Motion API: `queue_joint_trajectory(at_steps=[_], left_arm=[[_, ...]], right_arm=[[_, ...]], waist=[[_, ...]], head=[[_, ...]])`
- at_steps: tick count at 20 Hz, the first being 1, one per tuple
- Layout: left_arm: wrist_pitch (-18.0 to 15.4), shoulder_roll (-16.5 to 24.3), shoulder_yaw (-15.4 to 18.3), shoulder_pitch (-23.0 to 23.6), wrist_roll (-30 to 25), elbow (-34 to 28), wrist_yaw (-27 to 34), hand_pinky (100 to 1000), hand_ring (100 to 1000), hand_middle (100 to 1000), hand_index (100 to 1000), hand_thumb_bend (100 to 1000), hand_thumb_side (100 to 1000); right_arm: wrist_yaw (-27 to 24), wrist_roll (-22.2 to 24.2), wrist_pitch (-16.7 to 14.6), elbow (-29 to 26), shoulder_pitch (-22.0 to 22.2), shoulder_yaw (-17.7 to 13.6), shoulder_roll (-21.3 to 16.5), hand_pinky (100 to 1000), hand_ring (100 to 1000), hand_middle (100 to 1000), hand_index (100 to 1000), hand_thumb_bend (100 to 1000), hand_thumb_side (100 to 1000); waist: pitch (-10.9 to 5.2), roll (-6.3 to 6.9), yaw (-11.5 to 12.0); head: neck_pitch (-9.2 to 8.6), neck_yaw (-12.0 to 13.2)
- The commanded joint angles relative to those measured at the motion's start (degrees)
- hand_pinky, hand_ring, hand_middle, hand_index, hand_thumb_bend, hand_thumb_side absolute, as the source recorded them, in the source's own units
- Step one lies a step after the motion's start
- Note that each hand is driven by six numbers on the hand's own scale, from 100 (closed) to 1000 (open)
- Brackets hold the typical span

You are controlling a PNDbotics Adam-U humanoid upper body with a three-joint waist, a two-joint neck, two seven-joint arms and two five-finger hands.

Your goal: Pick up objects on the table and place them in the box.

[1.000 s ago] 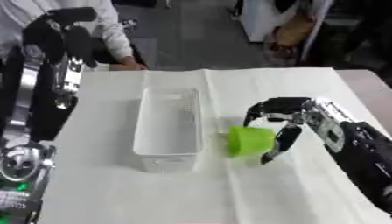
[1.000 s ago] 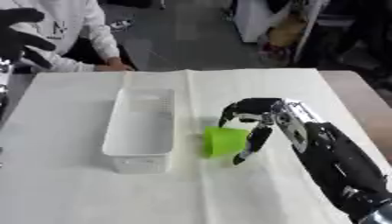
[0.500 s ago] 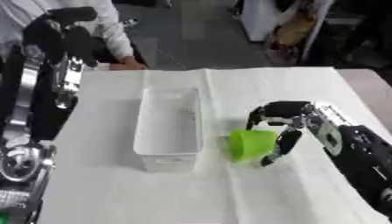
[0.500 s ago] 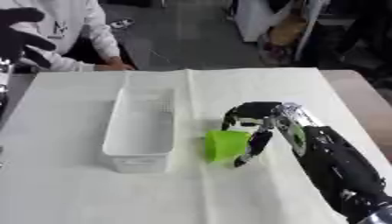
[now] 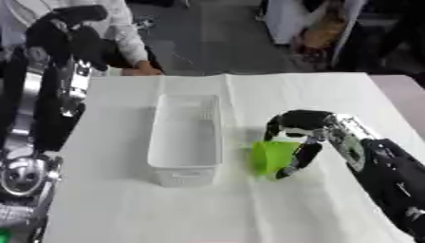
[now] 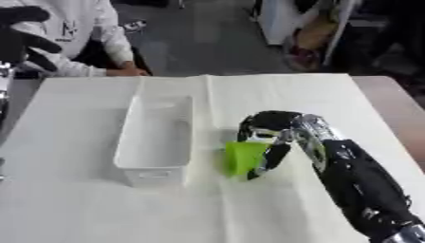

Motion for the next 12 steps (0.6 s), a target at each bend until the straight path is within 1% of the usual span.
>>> queue_joint_trajectory(at_steps=[1, 2, 3, 4, 5, 6, 7, 8, 9, 11, 12], left_arm=[[-0.2, 0.0, 0.0, -1.2, -0.2, -1.0, 0.3, 462, 566, 759, 836, 268, 965], [-0.2, 0.0, 0.0, -1.2, -0.2, -1.0, 0.3, 462, 565, 759, 836, 268, 965], [-0.2, -0.1, 0.0, -1.3, -0.2, -1.0, 0.4, 462, 565, 759, 836, 268, 965], [-0.2, -0.1, 0.0, -1.3, -0.3, -1.0, 0.4, 462, 565, 759, 836, 268, 965], [-0.2, -0.1, -0.1, -1.3, -0.3, -1.0, 0.4, 462, 565, 759, 836, 267, 966], [-0.2, -0.1, -0.1, -1.3, -0.3, -1.0, 0.4, 462, 565, 759, 836, 267, 966], [-0.2, -0.1, -0.1, -1.3, -0.4, -1.0, 0.4, 462, 565, 759, 836, 266, 967], [-0.2, -0.1, -0.1, -1.3, -0.4, -1.0, 0.4, 462, 565, 759, 836, 266, 967], [-0.2, -0.1, -0.1, -1.3, -0.5, -1.0, 0.4, 462, 565, 759, 836, 266, 967], [-0.1, 0.0, -0.1, -1.2, -0.5, -1.0, 0.4, 462, 565, 759, 836, 265, 968], [-0.1, 0.0, -0.1, -1.2, -0.5, -1.0, 0.4, 462, 565, 759, 836, 265, 968]], right_arm=[[1.4, -3.5, -0.3, 0.1, -0.5, -0.9, -0.3, 100, 315, 456, 571, 603, 299], [1.3, -4.7, -0.2, 0.3, -0.5, -1.2, -0.2, 100, 366, 487, 602, 620, 301], [1.2, -5.9, 0.0, 0.5, -0.4, -1.3, -0.1, 100, 181, 340, 478, 522, 284], [1.1, -7.5, 0.4, 0.6, -0.4, -1.6, -0.1, 100, 169, 331, 470, 511, 283], [1.2, -8.9, 0.7, 0.7, -0.4, -1.6, -0.1, 100, 100, 232, 401, 411, 297], [1.4, -10.4, 1.0, 0.7, -0.3, -1.6, -0.2, 100, 100, 199, 394, 367, 326], [1.9, -11.7, 1.1, 0.7, -0.3, -1.6, -0.2, 100, 100, 140, 387, 217, 471], [2.3, -12.9, 1.0, 0.7, -0.3, -1.5, -0.3, 100, 100, 100, 376, 100, 592], [2.8, -13.9, 0.9, 0.8, -0.3, -1.4, -0.3, 100, 100, 100, 367, 100, 668], [3.6, -16.0, 0.4, 0.8, -0.2, -1.5, -0.4, 100, 100, 100, 339, 100, 863], [3.9, -16.9, 0.1, 0.8, -0.2, -1.5, -0.6, 100, 100, 100, 329, 100, 862]], waist=[[-0.66, 0.11, 0.2], [-0.66, 0.1, 0.2], [-0.66, 0.1, 0.2], [-0.65, 0.09, 0.3], [-0.65, 0.09, 0.3], [-0.66, 0.08, 0.3], [-0.67, 0.08, 0.3], [-0.68, 0.08, 0.2], [-0.69, 0.08, 0.2], [-0.73, 0.09, 0.2], [-0.75, 0.1, 0.1]], head=[[-0.76, -0.1], [-0.77, 0.0], [-0.79, 0.0], [-0.84, 0.1], [-0.87, 0.1], [-0.9, 0.1], [-0.9, 0.1], [-0.89, 0.1], [-0.88, 0.1], [-0.87, 0.2], [-0.86, 0.2]])
